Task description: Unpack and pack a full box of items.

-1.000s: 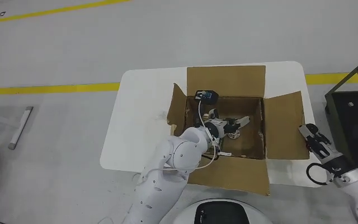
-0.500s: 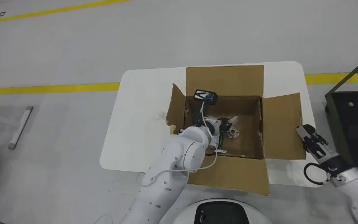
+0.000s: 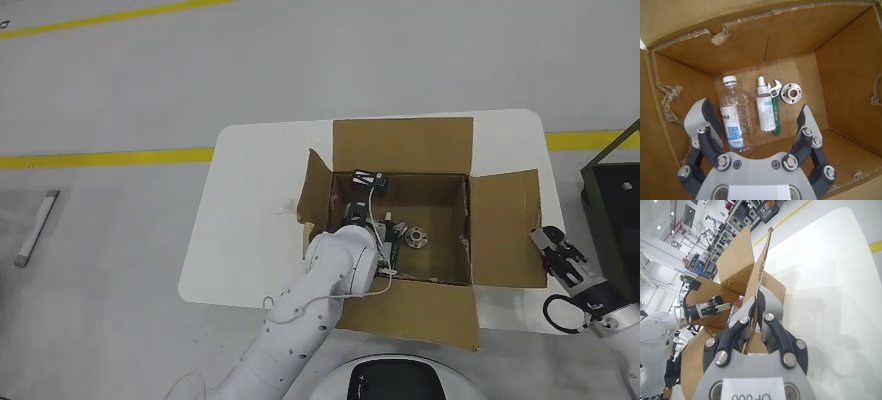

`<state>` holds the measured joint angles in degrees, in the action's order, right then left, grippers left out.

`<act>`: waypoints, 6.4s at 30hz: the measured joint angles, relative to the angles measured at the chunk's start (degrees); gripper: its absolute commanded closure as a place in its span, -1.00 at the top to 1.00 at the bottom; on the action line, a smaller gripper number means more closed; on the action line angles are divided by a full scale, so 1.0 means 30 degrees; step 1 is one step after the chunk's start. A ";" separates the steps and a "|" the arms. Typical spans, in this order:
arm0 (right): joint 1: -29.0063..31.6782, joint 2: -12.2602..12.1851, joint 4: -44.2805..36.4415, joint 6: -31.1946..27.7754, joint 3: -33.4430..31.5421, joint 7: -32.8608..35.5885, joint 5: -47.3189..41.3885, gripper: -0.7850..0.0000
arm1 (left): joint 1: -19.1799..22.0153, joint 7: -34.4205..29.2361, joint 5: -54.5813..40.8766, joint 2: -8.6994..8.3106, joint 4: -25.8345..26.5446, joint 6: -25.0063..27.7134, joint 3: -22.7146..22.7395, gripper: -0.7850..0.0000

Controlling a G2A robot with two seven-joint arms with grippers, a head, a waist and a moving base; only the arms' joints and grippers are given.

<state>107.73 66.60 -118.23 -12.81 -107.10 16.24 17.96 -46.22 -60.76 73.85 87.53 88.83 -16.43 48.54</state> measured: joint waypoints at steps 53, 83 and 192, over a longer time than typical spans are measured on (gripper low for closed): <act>-0.0559 0.0165 0.0563 -0.0263 0.0374 0.0287 0.0489 -1.00 | 0.2535 -0.3853 0.2635 0.2001 -0.6963 -0.2204 -0.1315 0.73; -0.1201 0.0168 0.0973 -0.0211 0.0179 0.0589 0.0607 -1.00 | 0.2432 -0.3824 0.3514 0.2867 -0.7218 -0.1093 -0.0557 -1.00; -0.2893 -0.0105 -0.1567 -0.0723 -0.2248 0.1574 0.1155 1.00 | -0.3687 -0.4136 1.4919 0.1932 -0.3497 0.4916 0.9626 1.00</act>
<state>99.05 66.29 -122.93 -14.98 -113.85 20.97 21.42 -57.28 -73.17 118.61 93.32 78.34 -1.68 77.42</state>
